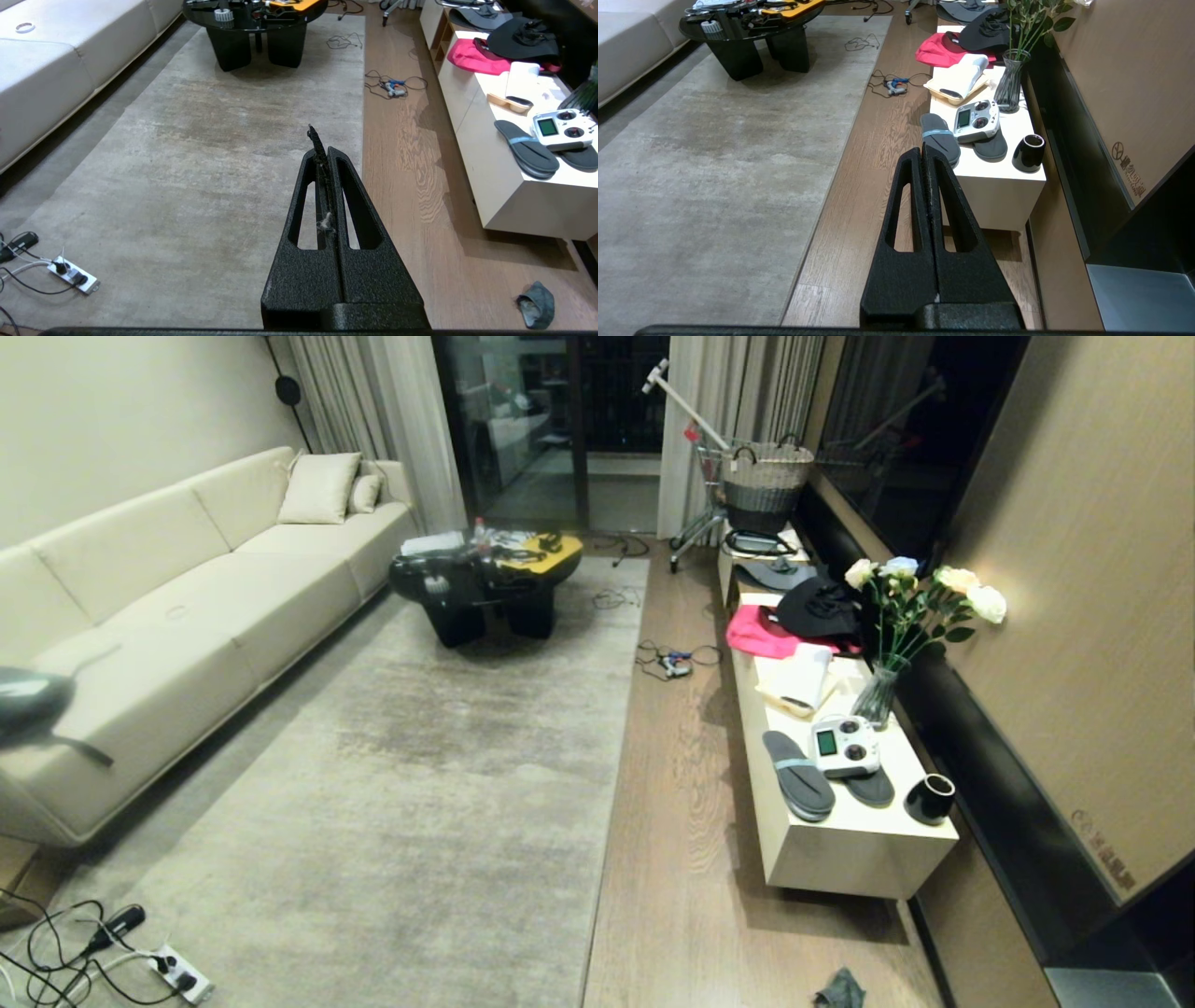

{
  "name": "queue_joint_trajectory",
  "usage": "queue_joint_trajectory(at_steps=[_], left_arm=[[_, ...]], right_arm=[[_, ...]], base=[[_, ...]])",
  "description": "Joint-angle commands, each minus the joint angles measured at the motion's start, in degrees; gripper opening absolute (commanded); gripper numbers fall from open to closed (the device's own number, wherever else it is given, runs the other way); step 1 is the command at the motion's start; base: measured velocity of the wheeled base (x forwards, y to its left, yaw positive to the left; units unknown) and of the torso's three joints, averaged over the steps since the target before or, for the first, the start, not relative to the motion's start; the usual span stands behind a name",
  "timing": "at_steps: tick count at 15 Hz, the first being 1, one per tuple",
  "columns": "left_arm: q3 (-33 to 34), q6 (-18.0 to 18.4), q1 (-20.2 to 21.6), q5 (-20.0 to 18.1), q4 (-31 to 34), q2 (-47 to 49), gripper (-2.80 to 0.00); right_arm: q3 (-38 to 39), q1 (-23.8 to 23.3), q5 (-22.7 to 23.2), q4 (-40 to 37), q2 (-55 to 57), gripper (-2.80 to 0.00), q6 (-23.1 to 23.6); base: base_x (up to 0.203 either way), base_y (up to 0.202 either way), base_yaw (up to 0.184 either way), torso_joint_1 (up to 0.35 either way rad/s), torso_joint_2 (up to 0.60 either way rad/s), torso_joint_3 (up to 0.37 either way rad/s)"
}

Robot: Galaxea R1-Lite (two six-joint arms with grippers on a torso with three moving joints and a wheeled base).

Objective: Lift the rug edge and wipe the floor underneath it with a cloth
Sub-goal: Pick up the rag

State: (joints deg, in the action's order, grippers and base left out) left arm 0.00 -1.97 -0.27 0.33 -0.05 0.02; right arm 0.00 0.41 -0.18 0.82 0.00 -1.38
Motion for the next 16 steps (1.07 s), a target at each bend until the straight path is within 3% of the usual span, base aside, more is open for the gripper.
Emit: queue_joint_trajectory(at_steps=[1, 16], left_arm=[[0.0, 0.0, 0.0, 0.0, 0.0, 0.1, -2.8], [0.0, 0.0, 0.0, 0.0, 0.0, 0.1, -2.8]], right_arm=[[0.0, 0.0, 0.0, 0.1, 0.0, -2.8, -0.1], [0.0, 0.0, -0.1, 0.1, 0.0, -2.8, -0.3]], base=[[0.0, 0.0, 0.0, 0.0, 0.0, 0.0], [0.0, 0.0, 0.0, 0.0, 0.0, 0.0]])
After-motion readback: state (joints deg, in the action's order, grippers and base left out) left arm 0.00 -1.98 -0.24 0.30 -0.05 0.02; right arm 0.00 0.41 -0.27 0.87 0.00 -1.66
